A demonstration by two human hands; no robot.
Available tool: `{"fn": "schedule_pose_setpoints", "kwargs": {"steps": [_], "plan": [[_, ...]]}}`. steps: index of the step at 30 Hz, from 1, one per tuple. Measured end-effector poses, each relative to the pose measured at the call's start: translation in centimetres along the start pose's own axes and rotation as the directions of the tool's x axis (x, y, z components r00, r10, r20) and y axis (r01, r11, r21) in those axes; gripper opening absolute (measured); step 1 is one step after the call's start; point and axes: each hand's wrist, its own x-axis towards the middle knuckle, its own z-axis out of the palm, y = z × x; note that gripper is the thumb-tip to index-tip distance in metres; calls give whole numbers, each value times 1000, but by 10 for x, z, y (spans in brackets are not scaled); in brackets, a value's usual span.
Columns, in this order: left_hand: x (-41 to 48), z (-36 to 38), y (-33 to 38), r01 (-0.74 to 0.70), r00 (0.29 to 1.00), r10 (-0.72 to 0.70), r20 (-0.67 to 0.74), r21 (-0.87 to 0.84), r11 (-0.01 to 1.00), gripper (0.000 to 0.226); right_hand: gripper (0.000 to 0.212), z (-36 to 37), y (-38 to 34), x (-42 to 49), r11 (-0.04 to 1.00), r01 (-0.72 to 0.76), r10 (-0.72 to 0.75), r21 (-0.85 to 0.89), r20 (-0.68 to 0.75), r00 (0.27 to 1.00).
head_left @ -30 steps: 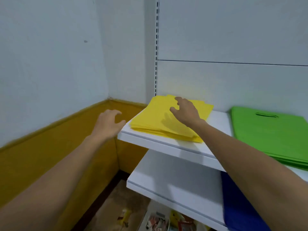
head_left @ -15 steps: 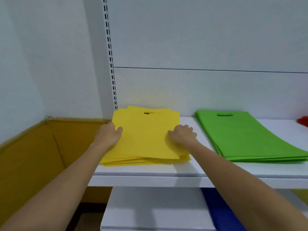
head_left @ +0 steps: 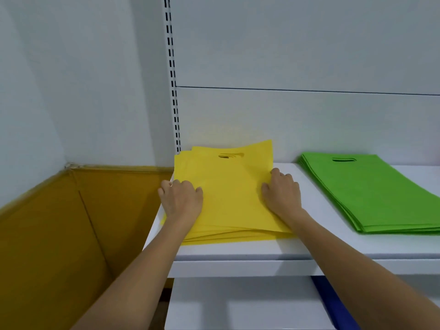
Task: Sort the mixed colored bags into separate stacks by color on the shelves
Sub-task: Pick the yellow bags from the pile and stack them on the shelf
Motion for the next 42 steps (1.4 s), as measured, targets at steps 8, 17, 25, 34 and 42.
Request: {"fn": "schedule_pose_setpoints", "kwargs": {"steps": [8,17,25,34,42], "plan": [[-3,-2,1,-57,996,49,-75,-99,994,41,27,-7,-4,-5,1000,14,-14,9,-88,996],[2,2,-5,36,998,-58,-32,-483,875,28,25,-5,-3,-6,1000,-15,20,28,-168,986],[5,-32,-15,359,929,-299,217,-721,592,53,33,-15,2,-4,953,2,37,303,-124,992],[-2,-51,-36,332,938,-165,305,-656,678,38,39,-29,11,2,862,-186,138,471,135,981],[-16,-52,-56,202,972,-107,208,-520,830,11,29,-41,0,-8,821,-138,102,553,96,990]]}}
